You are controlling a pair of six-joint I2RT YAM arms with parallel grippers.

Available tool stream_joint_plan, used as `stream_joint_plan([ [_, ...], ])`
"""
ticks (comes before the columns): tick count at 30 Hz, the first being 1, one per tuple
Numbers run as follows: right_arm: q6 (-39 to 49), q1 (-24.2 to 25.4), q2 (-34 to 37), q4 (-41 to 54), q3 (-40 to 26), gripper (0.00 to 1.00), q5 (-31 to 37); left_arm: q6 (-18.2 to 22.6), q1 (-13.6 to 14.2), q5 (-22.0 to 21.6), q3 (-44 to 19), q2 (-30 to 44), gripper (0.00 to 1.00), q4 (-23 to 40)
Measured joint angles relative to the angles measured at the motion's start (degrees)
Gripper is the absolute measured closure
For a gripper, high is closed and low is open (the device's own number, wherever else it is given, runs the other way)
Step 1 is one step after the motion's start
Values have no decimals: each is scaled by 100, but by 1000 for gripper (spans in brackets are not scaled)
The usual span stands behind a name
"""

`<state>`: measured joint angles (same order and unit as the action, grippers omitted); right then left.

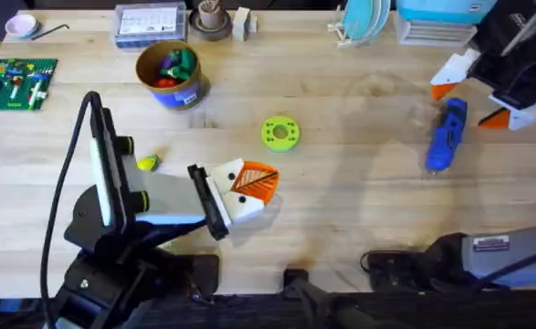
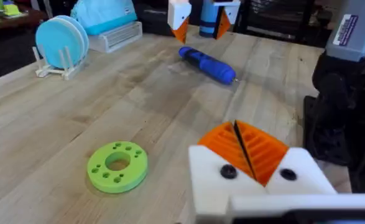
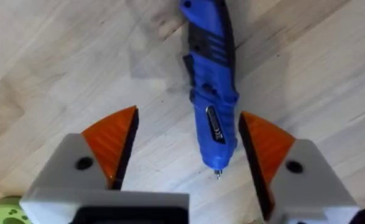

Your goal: Pick up the gripper from the table and insert it into the empty holder that is missing its gripper. Then pick up a screw, insert it into the mounting hole, and use the screwdriver to tighten it. Finally, clean up the table by picking up the vegetable and placing it into the bucket.

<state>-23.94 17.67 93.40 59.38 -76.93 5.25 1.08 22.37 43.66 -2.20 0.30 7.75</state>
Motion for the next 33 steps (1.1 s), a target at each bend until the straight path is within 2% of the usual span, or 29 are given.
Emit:
stream_joint_plan([
  [12, 1250, 154, 395, -552, 12, 9, -44, 0, 0, -2, 0, 1, 997, 0],
  [17, 1448, 315, 644, -656, 12, 8, -67, 0, 0, 0, 0, 1, 997, 0],
  [26, 1742, 675, 946, -970, 113, 7, -501, 0, 0, 0, -2, 1, 997, 1],
  [33, 1877, 750, 1175, -1015, 185, 7, -583, 0, 0, 0, -2, 0, 997, 2],
])
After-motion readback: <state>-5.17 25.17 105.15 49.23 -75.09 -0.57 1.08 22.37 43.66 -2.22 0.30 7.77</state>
